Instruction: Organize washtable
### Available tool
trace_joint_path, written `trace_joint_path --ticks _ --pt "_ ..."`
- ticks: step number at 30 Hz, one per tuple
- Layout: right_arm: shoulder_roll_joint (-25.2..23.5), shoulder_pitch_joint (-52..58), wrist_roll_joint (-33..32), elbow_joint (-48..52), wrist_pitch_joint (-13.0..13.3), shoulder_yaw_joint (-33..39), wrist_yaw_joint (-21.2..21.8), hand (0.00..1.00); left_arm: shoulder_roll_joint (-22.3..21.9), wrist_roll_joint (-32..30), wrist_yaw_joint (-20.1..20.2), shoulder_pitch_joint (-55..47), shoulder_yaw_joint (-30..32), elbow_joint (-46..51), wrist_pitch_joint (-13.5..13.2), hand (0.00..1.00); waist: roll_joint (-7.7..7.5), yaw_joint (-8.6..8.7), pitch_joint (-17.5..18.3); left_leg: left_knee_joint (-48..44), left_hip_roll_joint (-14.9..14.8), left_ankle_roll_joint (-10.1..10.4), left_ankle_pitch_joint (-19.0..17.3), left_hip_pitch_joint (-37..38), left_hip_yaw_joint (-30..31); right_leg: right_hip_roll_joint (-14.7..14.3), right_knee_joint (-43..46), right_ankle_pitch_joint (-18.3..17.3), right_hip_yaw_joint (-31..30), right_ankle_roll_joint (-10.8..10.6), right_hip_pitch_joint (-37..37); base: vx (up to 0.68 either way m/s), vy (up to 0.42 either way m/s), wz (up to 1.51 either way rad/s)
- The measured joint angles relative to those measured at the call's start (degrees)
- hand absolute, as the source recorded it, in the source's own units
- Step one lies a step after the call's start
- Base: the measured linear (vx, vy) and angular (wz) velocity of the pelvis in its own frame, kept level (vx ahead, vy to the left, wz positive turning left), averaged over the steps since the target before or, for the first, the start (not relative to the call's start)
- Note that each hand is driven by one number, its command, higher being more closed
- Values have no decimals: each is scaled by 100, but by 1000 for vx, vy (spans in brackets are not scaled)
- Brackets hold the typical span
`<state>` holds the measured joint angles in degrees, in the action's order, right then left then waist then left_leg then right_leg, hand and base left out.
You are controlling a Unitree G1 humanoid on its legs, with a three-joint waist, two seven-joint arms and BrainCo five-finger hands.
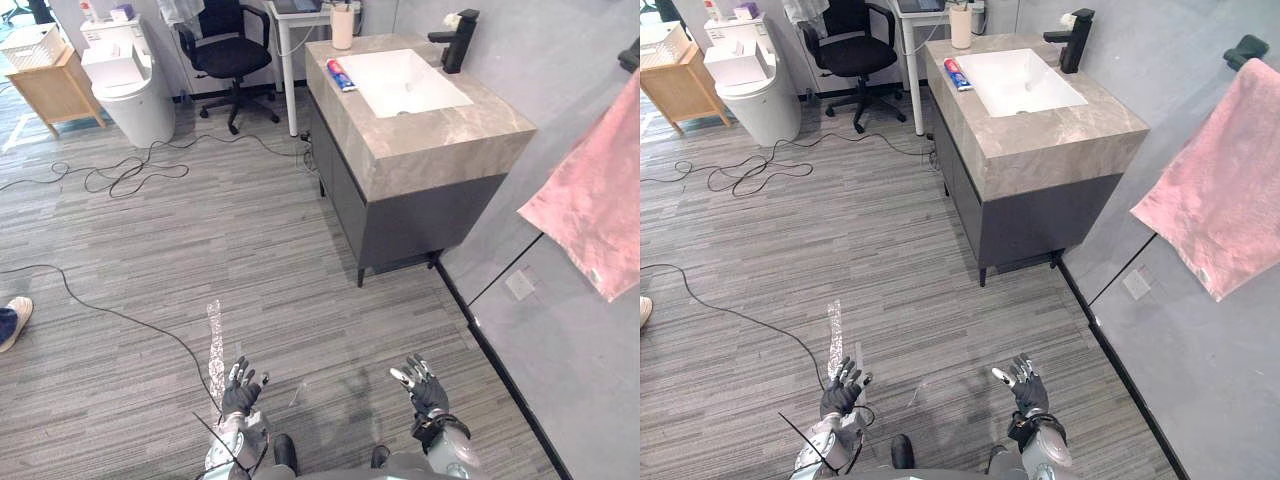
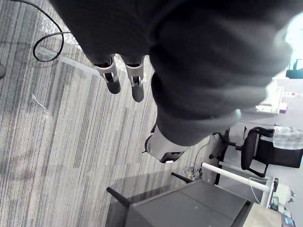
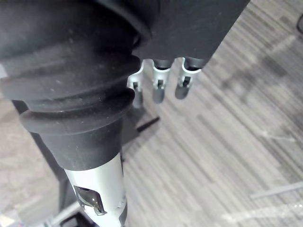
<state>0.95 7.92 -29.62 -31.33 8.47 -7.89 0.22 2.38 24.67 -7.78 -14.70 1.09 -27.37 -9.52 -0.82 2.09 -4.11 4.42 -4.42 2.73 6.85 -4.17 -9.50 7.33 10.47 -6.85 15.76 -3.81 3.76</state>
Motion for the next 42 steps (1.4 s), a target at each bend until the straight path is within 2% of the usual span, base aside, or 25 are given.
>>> trace_joint_path --ticks 4,5,6,7,8,9,11,13,15,16,19,20,22,23,24,25,26,27,28,29,30,33,36,39,42 --pt "21 -125 61 26 14 6 -5 0 -7 60 -6 -64 123 80 -38 0 -204 -136 -85 -1084 372 -240 -800 -320 143 620 773 -496 254 -412 -73 48 118 50" --pt "59 -126 77 22 1 -21 -5 0 -35 67 -27 -86 191 37 -43 0 -177 -179 -162 -1500 386 -298 -1115 -344 273 747 1644 -463 19 -321 111 83 156 56" --pt "70 -70 76 32 3 -121 -7 0 -25 91 -110 -147 238 -7 -42 0 -150 -160 -174 -1719 410 -366 -1281 -317 402 740 2528 -101 -317 167 431 103 187 59" --pt "65 -44 77 45 3 -175 -6 0 -14 127 -123 -173 279 1 -45 0 -128 -127 -176 -1730 411 -405 -1316 -233 470 733 2915 155 -455 288 571 222 224 58" --pt "37 45 75 143 15 -262 5 0 -2 216 -149 -266 376 4 -47 0 -69 -132 -251 -1707 355 -560 -1434 47 599 665 3859 423 -840 162 1053 259 150 34" --pt "-10 82 74 146 13 -375 11 0 65 239 -201 -281 421 -5 -45 0 -114 -129 -260 -1705 325 -613 -1489 137 659 499 4032 45 -873 142 1243 228 91 26" --pt "-128 149 65 151 10 -412 12 0 135 239 -226 -274 393 27 -48 0 -209 -36 -294 -1641 282 -693 -1569 257 688 142 3520 -291 -740 118 1602 147 47 15" --pt "-145 155 31 152 10 -378 7 0 133 239 -221 -266 276 25 -32 0 -223 85 -302 -1631 307 -721 -1660 270 692 -99 2435 -223 -526 71 1774 212 42 0" --pt "-88 225 -86 144 6 -294 1 0 111 227 -213 -114 117 21 4 0 -293 204 -326 -1421 485 -683 -1761 479 702 -343 106 368 -390 -52 1643 300 17 6" --pt "-88 241 -118 144 3 -241 0 0 108 223 -212 -56 104 20 16 0 -331 214 -343 -1353 554 -671 -1787 562 707 -330 -234 509 -383 -58 1633 351 -27 16" --pt "-59 254 -137 145 -3 -91 -20 0 44 218 -204 69 27 24 22 0 -349 252 -354 -1253 695 -599 -2181 956 753 -316 -616 794 -227 184 1650 437 -76 13" --pt "-56 256 -137 155 -3 -91 -22 0 35 220 -194 66 -58 24 21 0 -342 286 -338 -1269 667 -536 -2410 1152 794 -333 -405 956 -162 489 1660 488 -89 9" --pt "-43 286 -137 276 -7 -100 -30 0 -3 217 -119 -13 -180 -31 28 0 -93 340 -151 -1516 302 -170 -2711 1256 794 -570 38 1298 8 933 1706 736 -138 9" --pt "-73 272 -142 328 -6 -97 -41 0 -5 223 -101 -19 -292 -86 39 0 125 381 -112 -2330 73 130 -2809 992 774 -764 235 1187 112 1044 1650 905 -183 2" --pt "-84 244 -152 338 -6 -97 -53 0 -21 225 -96 19 -330 -86 42 0 156 376 -118 -2863 -24 293 -2721 800 764 -822 283 1080 128 1111 1579 890 -190 -23" --pt "-68 141 -219 457 -6 -125 -82 0 -149 404 -81 108 -348 -98 43 0 291 355 -120 -4543 -209 879 -1938 207 759 -1043 154 848 56 1226 1195 722 -172 -41" --pt "-64 110 -246 517 -5 -139 -108 0 -185 430 -64 104 -346 -117 43 0 317 340 -127 -5135 -295 947 -1472 14 705 -1116 46 772 -46 1231 1000 708 -134 -52" --pt "-77 52 -256 529 8 -156 -120 0 -198 445 -34 138 -342 -133 45 0 341 326 -143 -5728 -472 921 -1391 -202 596 -1205 -59 710 -161 1251 787 660 -93 -74" --pt "-108 -73 -256 514 7 -153 -131 0 -154 444 15 164 -317 -133 45 0 321 287 -162 -6783 -822 685 -1524 -481 169 -1352 -262 615 -466 1277 337 751 -81 -104" --pt "-162 -152 -256 515 22 -139 -160 0 -87 440 4 200 -303 -134 43 0 231 214 -212 -7326 -1088 283 -1738 -609 -253 -1366 -396 559 -781 1305 -82 576 -52 -117" --pt "-182 -174 -257 514 30 -126 -170 0 -70 441 2 210 -292 -123 36 0 187 169 -219 -7454 -1210 113 -1829 -673 -448 -1342 -427 557 -977 1308 -255 518 3 -114" --pt "-135 -241 -315 523 138 -80 -284 0 -44 438 0 160 -258 114 11 0 49 98 -283 -6800 -1347 -356 -2108 -1354 -466 -1115 -437 274 -1807 1312 -790 434 110 -102" --pt "-107 -123 -295 522 132 -87 -282 0 -62 421 8 -3 -266 366 12 0 -3 25 -297 -5044 -1326 -282 -2100 -1751 -69 -901 -435 -92 -2216 1019 -1009 376 250 -108" --pt "-42 129 -159 528 125 98 -270 0 -137 366 33 -182 -305 534 20 0 -24 76 -282 -2674 -1088 310 -1711 -1722 681 -559 -131 -685 -2611 636 -1179 413 379 -70" --pt "5 160 -100 523 120 133 -248 0 -128 291 148 -215 -329 673 11 0 75 152 -216 -1431 -1021 716 -1461 -1666 1615 -267 404 -1341 -2971 229 -1166 431 493 -61"
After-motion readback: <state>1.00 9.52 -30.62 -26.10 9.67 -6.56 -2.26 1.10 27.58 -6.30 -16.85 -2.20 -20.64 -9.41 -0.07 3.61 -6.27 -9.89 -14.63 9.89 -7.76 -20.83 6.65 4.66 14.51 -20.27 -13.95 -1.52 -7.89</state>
